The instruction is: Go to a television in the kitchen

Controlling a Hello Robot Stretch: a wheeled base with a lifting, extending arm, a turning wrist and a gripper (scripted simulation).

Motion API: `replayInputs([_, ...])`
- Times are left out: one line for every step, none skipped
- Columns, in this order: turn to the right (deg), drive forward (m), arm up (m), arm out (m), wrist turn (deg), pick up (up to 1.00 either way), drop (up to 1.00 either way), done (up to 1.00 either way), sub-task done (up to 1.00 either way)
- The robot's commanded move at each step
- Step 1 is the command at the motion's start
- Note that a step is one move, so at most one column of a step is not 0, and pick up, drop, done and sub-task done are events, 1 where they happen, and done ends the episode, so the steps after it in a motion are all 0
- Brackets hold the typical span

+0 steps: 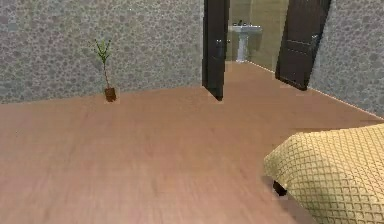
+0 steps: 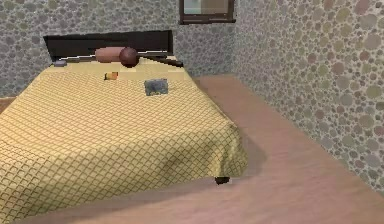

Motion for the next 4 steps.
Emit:
replayInputs([0.0,1.00,0.00,0.00,0.0,0.00,0.00,0.00,0.00])
replayInputs([0.0,0.55,0.00,0.00,0.0,0.00,0.00,0.00,0.00])
replayInputs([27.0,0.00,0.00,0.00,0.0,0.00,0.00,0.00,0.00])
replayInputs([0.0,0.50,0.00,0.00,0.0,0.00,0.00,0.00,0.00])
